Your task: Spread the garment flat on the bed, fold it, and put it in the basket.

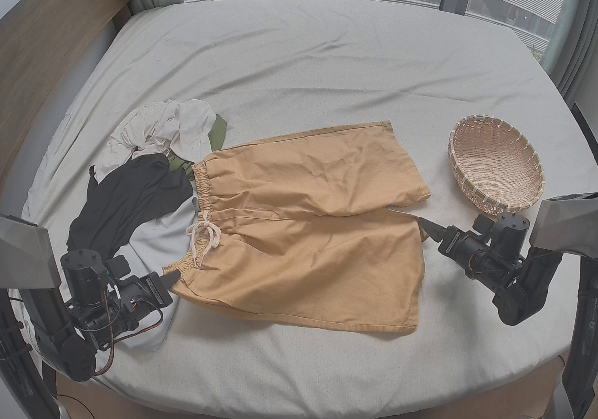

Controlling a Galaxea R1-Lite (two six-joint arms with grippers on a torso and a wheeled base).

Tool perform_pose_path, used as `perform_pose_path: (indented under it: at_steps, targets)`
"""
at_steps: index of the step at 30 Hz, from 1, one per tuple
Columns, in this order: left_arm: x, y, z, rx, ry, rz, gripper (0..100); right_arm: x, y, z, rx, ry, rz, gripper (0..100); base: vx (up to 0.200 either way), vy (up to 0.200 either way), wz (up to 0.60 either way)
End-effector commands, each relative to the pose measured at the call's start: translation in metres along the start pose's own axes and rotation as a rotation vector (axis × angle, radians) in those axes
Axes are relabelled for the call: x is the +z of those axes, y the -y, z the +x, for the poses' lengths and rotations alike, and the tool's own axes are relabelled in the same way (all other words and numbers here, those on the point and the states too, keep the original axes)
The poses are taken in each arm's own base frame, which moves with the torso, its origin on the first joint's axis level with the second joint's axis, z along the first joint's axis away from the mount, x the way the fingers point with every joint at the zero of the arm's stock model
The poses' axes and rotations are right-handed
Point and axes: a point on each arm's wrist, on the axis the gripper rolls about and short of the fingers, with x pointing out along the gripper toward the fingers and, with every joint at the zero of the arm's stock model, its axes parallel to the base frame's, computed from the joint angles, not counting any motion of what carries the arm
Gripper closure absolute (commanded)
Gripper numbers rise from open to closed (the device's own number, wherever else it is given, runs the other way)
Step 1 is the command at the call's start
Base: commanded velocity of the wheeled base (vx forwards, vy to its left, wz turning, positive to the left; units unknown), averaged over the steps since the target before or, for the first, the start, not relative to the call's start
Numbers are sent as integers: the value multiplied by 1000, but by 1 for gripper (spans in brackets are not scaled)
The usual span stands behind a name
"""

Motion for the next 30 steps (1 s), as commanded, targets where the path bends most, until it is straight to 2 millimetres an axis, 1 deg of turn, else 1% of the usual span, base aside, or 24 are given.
perform_pose_path:
  at_steps: [1, 4, 5, 11, 18, 21, 22, 25, 30]
  targets:
    - [0, 0, 0, -1, 2, 0, 100, -8, 2, 1, -8, -26, 4, 0, 0, 0, 0]
    - [0, 0, -1, 0, 1, -1, 100, -13, 1, 0, -9, -46, 5, 0, 0, 0, 0]
    - [0, 0, -1, 1, -1, -1, 100, -14, 0, 1, -5, -46, 5, 100, 0, 0, 0]
    - [0, 0, -2, 1, -1, -1, 100, -16, 3, 7, -7, -43, 5, 100, 0, 0, 0]
    - [0, 0, -1, 1, -2, -1, 100, -11, 3, 4, -8, -28, 4, 100, 0, 0, 0]
    - [0, 0, -1, 1, -2, -1, 100, 11, -1, -3, 4, 35, -3, 100, 0, 0, 0]
    - [0, 0, -2, 1, -1, -1, 100, 15, -1, -3, 5, 48, -4, 100, 0, 0, 0]
    - [0, 1, -2, -1, 2, 0, 100, 22, 1, -2, 5, 73, -9, 100, 0, 0, 0]
    - [0, 0, -2, 1, -1, -1, 100, 26, 1, 1, 10, 91, -14, 100, 0, 0, 0]
